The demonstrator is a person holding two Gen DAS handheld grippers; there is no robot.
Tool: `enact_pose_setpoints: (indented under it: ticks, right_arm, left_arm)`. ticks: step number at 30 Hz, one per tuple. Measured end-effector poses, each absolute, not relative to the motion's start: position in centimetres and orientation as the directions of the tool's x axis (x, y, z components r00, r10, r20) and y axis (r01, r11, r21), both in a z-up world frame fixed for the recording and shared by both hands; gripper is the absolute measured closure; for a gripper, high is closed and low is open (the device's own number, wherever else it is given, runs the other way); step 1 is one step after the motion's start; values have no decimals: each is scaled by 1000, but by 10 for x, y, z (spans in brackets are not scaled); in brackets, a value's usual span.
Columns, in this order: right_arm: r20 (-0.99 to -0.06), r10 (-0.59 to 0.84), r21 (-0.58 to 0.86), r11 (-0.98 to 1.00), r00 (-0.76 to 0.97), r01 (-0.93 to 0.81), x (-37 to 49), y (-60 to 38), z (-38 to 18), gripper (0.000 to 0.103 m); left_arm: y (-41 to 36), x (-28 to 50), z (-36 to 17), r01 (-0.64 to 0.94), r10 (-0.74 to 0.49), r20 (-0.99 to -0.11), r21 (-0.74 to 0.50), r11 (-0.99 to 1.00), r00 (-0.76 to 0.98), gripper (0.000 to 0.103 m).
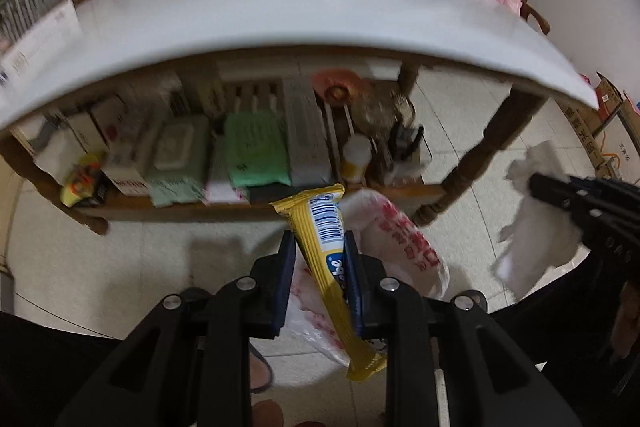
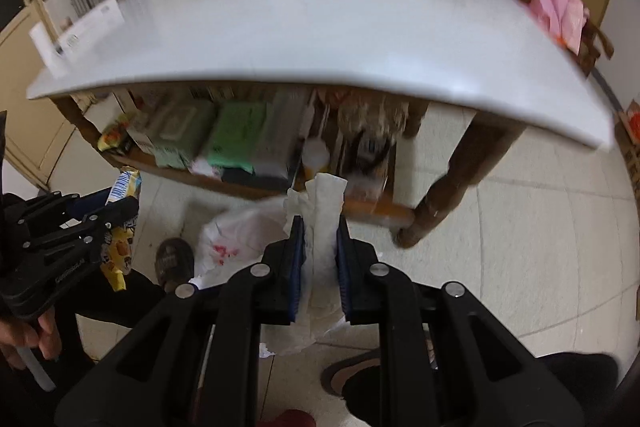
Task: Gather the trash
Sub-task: 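Carry the wrapper and tissue down toward the plastic bag, then open both tools over the bag, dropping wrapper and tissue inside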
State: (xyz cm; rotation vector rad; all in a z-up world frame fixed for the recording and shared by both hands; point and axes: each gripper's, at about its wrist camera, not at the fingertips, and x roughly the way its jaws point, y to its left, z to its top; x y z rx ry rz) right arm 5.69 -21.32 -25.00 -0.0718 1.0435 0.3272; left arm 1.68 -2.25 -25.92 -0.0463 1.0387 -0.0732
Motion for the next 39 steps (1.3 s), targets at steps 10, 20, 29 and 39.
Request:
enact_pose_setpoints:
  ticks: [10,20,29,39]
  right_arm:
    - [-914,160,48,955,373,-292,76,-194,-335,88]
    - [-946,132,45,958,296,-282,99,-182,-386,88]
    - [-960,105,26,956,260,-291,103,-175,-415,87]
    - [-961,99,26,962,257,-271,104,-177,-418,42]
  left_arm:
    - [-56,39,-361,111,-68,-919,-26,993,388,79]
    - [-55,52,-410,121,-75,-940,-36,992,334,79]
    - [-55,57,-424,120,-88,-946,-53,991,312,79]
    - [-53,57,-422,106,-95,-946,-65,992,310,23]
